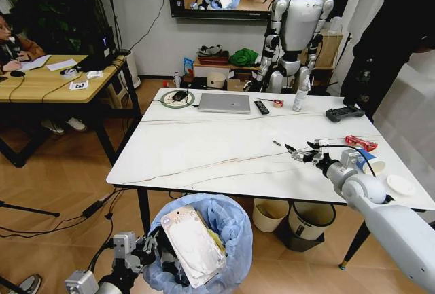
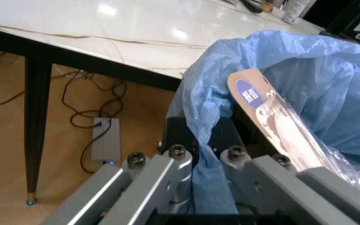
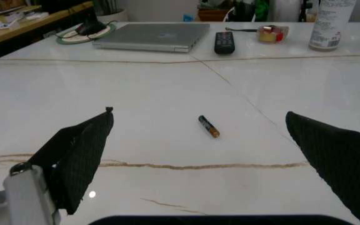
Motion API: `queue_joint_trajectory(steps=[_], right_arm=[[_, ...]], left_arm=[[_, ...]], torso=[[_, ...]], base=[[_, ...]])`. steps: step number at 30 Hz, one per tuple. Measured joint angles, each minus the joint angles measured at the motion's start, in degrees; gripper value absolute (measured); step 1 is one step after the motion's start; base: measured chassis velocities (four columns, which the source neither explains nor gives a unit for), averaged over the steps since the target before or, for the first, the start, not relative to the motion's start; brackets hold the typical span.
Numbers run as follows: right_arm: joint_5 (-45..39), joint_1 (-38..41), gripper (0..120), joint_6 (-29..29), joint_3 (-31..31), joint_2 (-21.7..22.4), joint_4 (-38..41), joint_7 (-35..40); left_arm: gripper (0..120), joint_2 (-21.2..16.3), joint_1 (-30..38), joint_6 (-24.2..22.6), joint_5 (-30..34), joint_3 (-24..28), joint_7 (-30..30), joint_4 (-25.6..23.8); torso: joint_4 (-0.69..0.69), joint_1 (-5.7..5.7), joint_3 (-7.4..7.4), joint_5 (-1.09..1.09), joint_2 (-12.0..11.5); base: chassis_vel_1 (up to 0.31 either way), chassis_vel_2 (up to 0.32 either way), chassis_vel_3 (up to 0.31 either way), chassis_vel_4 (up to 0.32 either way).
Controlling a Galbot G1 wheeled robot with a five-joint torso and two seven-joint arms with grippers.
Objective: Pick up the trash bin and place the trash from the table into it.
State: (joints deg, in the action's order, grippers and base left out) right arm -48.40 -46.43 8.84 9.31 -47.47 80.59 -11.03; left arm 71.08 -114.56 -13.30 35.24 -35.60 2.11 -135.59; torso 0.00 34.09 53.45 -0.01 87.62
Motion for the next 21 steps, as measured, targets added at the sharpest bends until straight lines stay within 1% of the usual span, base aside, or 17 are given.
queue_joint_trajectory(steps=[6,10,14,16,21], right_arm=[[0.94,2.68,100,-0.08,-1.55,-1.15,-2.85,-1.05],[1.88,4.81,100,-0.2,-2.55,-2.06,-5.72,-1.95],[3.15,8.24,100,-0.35,-3.99,-3.73,-10.65,-2.99],[3.18,8.45,100,-0.35,-4.11,-3.82,-10.91,-3.04],[3.81,10.82,100,-0.55,-6.24,-4.93,-14.72,-4.16]], left_arm=[[0,0.01,0.01,0.01,0.0,-0.3,0.02,0.05],[0,0.01,0.03,0.01,0.04,-0.45,0.02,0.04],[0,-0.11,0.1,0.01,0.19,-0.77,0.02,-0.09],[0,-0.12,0.1,0.01,0.2,-0.8,0.02,-0.1],[0,-0.02,0.18,-0.03,0.37,-1.0,0.0,-0.15]], torso=[[0.0,-0.01,0.0,0.01,0.0],[0.0,-0.01,0.0,0.0,0.0],[0.0,-0.01,0.0,0.01,0.0],[0.0,-0.01,0.0,0.01,0.0],[0.0,-0.01,-0.01,0.01,0.0]], base=[[0.0,0.0,0.0,0.0],[0.0,0.0,0.0,0.0],[0.0,0.0,0.0,0.0],[0.0,0.0,0.0,0.0],[0.0,0.0,0.0,0.0]])
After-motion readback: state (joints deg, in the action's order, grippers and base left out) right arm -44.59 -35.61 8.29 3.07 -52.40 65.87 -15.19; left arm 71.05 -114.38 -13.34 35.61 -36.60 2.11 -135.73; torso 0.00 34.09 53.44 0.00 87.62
